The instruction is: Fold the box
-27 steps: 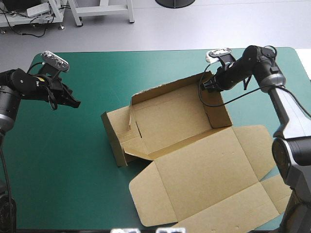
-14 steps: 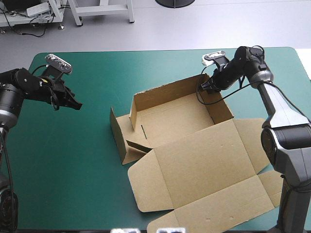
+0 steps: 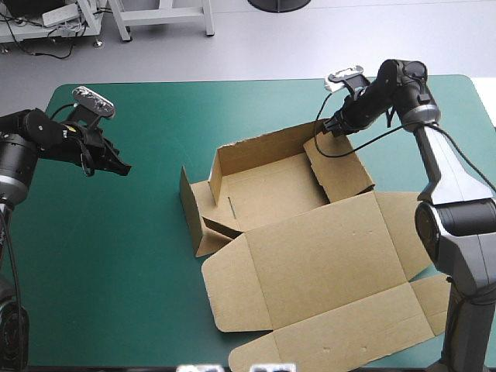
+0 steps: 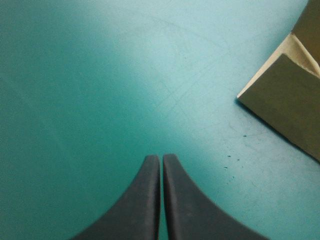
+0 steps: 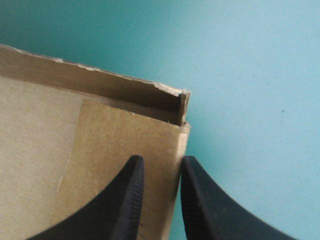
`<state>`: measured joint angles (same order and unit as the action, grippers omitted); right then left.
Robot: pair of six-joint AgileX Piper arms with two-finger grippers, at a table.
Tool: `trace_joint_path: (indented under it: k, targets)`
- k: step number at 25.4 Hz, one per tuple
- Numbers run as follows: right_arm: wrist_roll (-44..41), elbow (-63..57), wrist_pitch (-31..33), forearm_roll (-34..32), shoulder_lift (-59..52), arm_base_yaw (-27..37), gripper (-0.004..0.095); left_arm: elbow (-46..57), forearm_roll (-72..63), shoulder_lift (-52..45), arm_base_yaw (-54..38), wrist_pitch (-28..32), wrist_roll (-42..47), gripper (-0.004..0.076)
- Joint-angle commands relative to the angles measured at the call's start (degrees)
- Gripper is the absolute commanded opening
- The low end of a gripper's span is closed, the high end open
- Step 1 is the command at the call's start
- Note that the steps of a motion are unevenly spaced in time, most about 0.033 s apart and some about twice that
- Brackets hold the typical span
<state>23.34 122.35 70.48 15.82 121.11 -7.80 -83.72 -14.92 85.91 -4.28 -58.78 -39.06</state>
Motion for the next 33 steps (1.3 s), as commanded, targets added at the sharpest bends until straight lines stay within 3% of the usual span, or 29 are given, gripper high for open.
trace_joint_path:
  k: [1, 11, 17, 21, 33]
  targets:
    - [-3.3, 5.0, 1.1, 0.8, -4.3, 0.1, 0.0256, -1.5, -1.6, -2.0, -0.1, 2.0, -0.2, 0.0015]
    - [-10.3, 4.5, 1.3, -3.9, -13.0, 0.2, 0.0257, -1.5, -0.9, -2.0, -0.1, 2.2, -0.2, 0.0015]
    - [-11.1, -13.3, 1.3, -7.5, -23.1, 0.2, 0.0257, -1.5, -1.7, -2.0, -0.1, 1.9, -0.2, 0.0015]
    - [-8.7, -18.7, 1.3, -4.5, -23.4, 0.2, 0.0257, -1.5, -2.4, -2.0, -0.1, 1.3, -0.2, 0.0015]
    - [-2.5, -21.2, 1.2, -4.8, -17.7, 0.2, 0.0257, -1.5, -2.8, -2.0, -0.1, 1.1, -0.2, 0.0015]
